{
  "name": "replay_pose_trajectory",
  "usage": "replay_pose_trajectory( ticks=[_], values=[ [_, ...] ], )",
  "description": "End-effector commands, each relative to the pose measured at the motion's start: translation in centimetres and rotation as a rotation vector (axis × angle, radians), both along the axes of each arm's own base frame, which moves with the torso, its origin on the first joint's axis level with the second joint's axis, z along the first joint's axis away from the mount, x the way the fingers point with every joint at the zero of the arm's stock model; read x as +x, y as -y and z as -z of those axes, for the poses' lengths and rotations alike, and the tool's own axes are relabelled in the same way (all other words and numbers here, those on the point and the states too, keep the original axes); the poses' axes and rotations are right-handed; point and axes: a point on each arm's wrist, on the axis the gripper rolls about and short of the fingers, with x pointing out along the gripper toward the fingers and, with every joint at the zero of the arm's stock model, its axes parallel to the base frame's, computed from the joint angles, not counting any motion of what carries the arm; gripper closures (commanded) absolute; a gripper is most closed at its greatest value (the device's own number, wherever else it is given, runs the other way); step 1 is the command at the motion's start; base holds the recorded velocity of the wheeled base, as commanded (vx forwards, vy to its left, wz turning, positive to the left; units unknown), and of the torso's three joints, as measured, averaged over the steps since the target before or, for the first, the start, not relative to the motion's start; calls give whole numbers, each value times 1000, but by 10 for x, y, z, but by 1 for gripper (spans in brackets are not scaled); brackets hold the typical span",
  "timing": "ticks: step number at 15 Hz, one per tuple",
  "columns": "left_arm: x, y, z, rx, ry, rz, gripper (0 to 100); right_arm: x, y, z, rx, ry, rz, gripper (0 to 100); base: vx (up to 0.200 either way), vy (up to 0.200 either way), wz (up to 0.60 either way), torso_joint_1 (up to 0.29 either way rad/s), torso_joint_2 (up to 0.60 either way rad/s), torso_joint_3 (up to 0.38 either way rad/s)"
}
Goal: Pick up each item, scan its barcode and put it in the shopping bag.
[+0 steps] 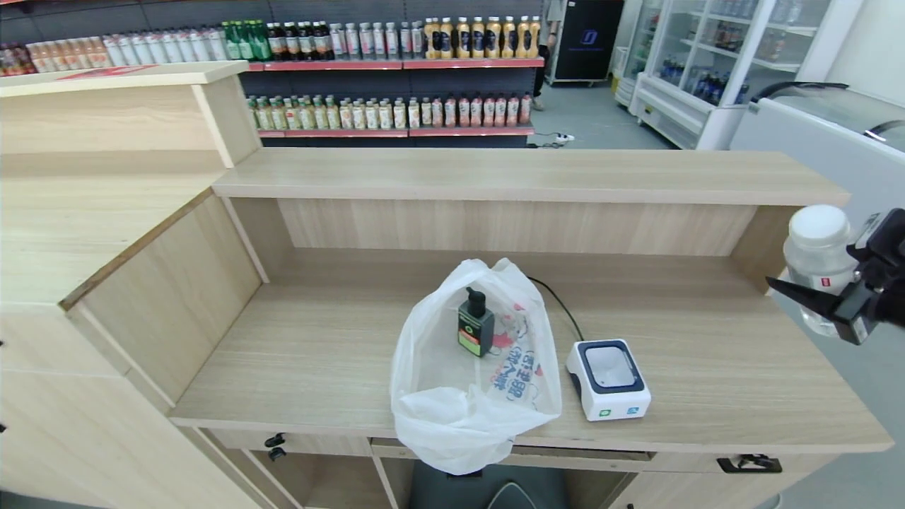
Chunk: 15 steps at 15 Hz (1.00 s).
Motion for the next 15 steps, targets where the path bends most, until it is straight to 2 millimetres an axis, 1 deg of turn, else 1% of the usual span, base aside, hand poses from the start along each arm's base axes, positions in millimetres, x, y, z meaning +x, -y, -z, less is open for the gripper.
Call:
replay_pose_trajectory(
  ticks=[1, 2, 3, 4, 5, 6, 8, 11, 15],
  values=[
    [0, 0, 0, 0, 1, -1, 100, 24, -3, 16, 23, -29, -119, 100, 0, 0, 0, 0, 0, 0],
    [0, 0, 0, 0, 1, -1, 100, 29, -4, 21, 35, -31, -216, 100, 0, 0, 0, 0, 0, 0],
    [0, 0, 0, 0, 1, -1, 100, 35, -1, 29, -16, -16, -274, 100, 0, 0, 0, 0, 0, 0],
    [0, 0, 0, 0, 1, -1, 100, 39, 1, 37, -74, -9, -316, 100, 0, 0, 0, 0, 0, 0],
    [0, 0, 0, 0, 1, -1, 100, 39, 1, 38, -80, -4, -333, 100, 0, 0, 0, 0, 0, 0],
    [0, 0, 0, 0, 1, -1, 100, 45, 1, 49, -107, 10, -443, 100, 0, 0, 0, 0, 0, 0],
    [0, 0, 0, 0, 1, -1, 100, 50, 1, 60, -112, 12, -521, 100, 0, 0, 0, 0, 0, 0],
    [0, 0, 0, 0, 1, -1, 100, 54, 2, 75, -72, -23, -574, 100, 0, 0, 0, 0, 0, 0],
    [0, 0, 0, 0, 1, -1, 100, 61, 1, 91, -113, -5, -633, 100, 0, 0, 0, 0, 0, 0]
  ],
)
